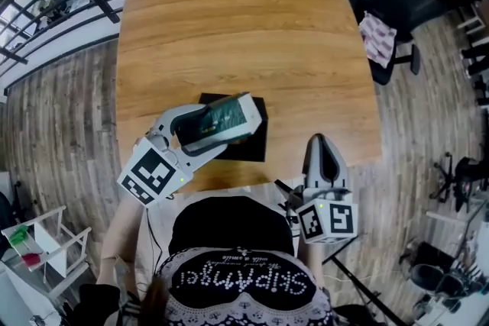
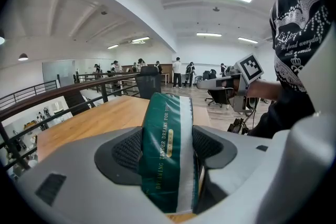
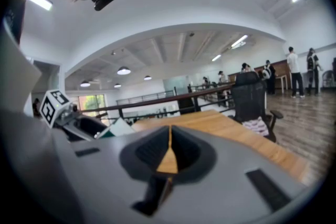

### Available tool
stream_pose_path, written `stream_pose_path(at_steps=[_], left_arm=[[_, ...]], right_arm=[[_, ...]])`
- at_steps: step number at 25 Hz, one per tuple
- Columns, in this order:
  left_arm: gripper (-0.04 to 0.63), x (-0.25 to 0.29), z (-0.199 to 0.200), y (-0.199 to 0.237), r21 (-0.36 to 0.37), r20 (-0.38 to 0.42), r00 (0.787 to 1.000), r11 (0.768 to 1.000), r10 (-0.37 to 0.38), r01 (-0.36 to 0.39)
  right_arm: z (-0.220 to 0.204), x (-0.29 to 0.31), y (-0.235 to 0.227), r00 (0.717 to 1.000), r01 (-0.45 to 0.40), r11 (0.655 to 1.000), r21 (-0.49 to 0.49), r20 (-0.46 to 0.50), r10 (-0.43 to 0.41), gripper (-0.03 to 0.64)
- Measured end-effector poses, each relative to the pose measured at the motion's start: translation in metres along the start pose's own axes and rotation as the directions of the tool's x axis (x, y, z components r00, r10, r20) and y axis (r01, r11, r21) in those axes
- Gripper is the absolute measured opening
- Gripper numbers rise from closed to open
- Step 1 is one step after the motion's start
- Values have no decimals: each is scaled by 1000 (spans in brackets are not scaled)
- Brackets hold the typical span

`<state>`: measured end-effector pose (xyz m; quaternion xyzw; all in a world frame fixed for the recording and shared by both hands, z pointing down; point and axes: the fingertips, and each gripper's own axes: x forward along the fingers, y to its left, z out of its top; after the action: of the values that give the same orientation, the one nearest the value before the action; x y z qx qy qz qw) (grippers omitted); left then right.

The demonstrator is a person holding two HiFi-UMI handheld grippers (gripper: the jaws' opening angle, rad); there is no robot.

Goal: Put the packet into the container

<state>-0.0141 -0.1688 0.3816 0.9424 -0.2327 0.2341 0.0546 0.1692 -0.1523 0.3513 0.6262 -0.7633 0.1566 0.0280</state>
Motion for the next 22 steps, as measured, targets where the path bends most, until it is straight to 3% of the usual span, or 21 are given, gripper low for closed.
stream_pose_path(at_steps=[22], left_arm=[[328, 27, -29, -12, 16, -76, 995, 998, -65, 66]], right_arm=[[5, 6, -10, 1000, 1, 1000, -7, -7, -1, 35]])
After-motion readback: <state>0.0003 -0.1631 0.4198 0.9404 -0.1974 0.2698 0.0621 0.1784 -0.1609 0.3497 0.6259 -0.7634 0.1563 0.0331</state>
